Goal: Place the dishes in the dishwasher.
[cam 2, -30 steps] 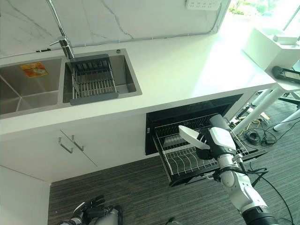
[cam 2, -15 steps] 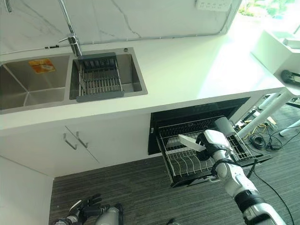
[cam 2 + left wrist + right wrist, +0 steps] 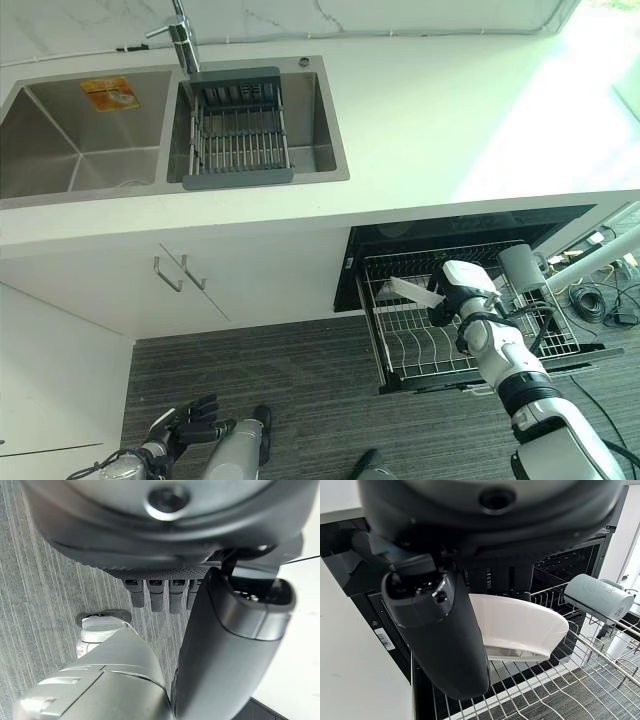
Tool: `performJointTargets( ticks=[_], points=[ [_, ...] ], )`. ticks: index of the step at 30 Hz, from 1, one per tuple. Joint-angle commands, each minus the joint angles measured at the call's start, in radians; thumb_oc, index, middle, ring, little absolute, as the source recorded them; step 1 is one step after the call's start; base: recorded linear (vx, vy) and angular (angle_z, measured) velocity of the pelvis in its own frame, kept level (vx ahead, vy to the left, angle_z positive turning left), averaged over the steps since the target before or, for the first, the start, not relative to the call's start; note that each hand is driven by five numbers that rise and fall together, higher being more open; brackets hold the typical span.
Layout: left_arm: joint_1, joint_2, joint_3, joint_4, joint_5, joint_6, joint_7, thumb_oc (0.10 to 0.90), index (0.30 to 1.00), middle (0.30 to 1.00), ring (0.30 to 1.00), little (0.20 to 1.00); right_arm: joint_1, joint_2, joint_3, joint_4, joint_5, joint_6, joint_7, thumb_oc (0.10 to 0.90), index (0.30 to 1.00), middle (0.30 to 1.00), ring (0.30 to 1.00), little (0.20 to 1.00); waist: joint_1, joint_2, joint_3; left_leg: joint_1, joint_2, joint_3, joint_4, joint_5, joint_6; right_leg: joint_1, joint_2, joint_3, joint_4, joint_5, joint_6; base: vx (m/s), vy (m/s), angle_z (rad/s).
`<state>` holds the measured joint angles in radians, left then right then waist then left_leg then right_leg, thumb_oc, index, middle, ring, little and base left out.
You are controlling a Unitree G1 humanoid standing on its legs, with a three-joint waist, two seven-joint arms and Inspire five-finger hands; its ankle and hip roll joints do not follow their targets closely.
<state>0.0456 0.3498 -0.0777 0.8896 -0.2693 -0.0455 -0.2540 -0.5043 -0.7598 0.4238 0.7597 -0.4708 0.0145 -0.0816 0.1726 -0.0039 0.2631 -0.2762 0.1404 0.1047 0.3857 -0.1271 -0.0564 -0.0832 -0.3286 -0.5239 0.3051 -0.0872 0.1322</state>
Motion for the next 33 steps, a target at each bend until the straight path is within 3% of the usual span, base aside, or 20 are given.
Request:
performJointTargets(
  ticks=[1,8,12,15,16,18,25,33],
  points=[
    [0.077,0.108,-0.090,0.012,0.005,0.000,-0.013,0.800,0.900,0.900,0.900,0.900,-0.143,-0.069,0.026,0.023,-0.042,0.010,-0.028,0.400,0.300,0.300,0.300,0.300,0.027,0.009,-0.028,0.112,0.053,-0.018,-0.086,-0.061,-0.065,-0.097,-0.054,0.089,-0.005,0.040,0.096,-0.07,-0.005,0.03],
    [0.006,0.126,-0.133,-0.031,-0.084,-0.024,-0.019,0.800,0.900,0.900,0.900,0.900,-0.292,-0.080,0.072,0.159,-0.011,0.030,-0.052,0.400,0.300,0.300,0.300,0.300,0.038,0.046,0.048,0.028,0.044,-0.032,-0.086,-0.050,-0.059,-0.172,-0.058,0.107,-0.005,0.047,0.090,-0.14,-0.001,-0.01],
    [-0.010,0.126,-0.159,-0.053,-0.115,-0.027,-0.009,0.800,0.900,0.900,0.900,0.900,-0.349,-0.079,0.087,0.217,0.000,0.041,-0.066,0.400,0.300,0.300,0.300,0.300,0.045,0.065,0.074,-0.002,0.046,-0.033,-0.086,-0.064,-0.064,-0.197,-0.055,0.124,-0.005,0.027,0.102,-0.09,-0.002,0.00],
    [-0.015,0.126,-0.166,-0.063,-0.130,-0.025,-0.005,0.800,0.900,0.900,0.900,0.900,-0.374,-0.079,0.100,0.248,-0.003,0.037,-0.068,0.400,0.300,0.300,0.300,0.300,0.046,0.072,0.088,-0.034,0.043,-0.024,-0.086,-0.041,-0.056,-0.225,-0.061,0.119,-0.005,0.043,0.086,-0.08,0.004,0.01],
    [-0.014,0.125,-0.168,-0.068,-0.137,-0.026,-0.003,0.800,0.900,0.900,0.900,0.900,-0.381,-0.076,0.108,0.256,0.002,0.035,-0.073,0.408,0.312,0.312,0.312,0.312,0.048,0.075,0.087,-0.029,0.045,-0.027,-0.086,-0.060,-0.061,-0.221,-0.055,0.130,-0.005,0.024,0.099,0.00,0.005,-0.04],
    [-0.016,0.124,-0.172,-0.074,-0.146,-0.028,-0.001,0.800,0.900,0.900,0.900,0.900,-0.392,-0.076,0.114,0.262,0.013,0.031,-0.076,0.800,0.900,0.900,0.900,0.900,0.048,0.078,0.092,-0.030,0.048,-0.021,-0.086,-0.061,-0.063,-0.223,-0.055,0.132,-0.005,0.022,0.098,-0.03,0.012,-0.11],
    [-0.021,0.124,-0.172,-0.089,-0.158,-0.037,0.001,0.800,0.900,0.900,0.900,0.900,-0.408,-0.078,0.120,0.259,0.030,0.030,-0.015,0.800,0.900,0.900,0.900,0.900,0.042,0.071,0.092,-0.031,0.054,-0.008,-0.086,-0.059,-0.066,-0.229,-0.051,0.139,-0.005,0.018,0.098,-0.05,0.011,-0.07],
    [-0.024,0.141,-0.154,-0.102,-0.158,-0.014,0.005,0.800,0.900,0.900,0.900,0.900,-0.404,-0.091,0.127,0.253,0.054,0.017,0.092,0.800,0.900,0.900,0.900,0.900,0.038,0.046,0.088,-0.022,0.073,0.000,-0.086,-0.055,-0.072,-0.220,-0.034,0.139,-0.005,0.010,0.093,-0.03,-0.026,-0.09]
  ],
)
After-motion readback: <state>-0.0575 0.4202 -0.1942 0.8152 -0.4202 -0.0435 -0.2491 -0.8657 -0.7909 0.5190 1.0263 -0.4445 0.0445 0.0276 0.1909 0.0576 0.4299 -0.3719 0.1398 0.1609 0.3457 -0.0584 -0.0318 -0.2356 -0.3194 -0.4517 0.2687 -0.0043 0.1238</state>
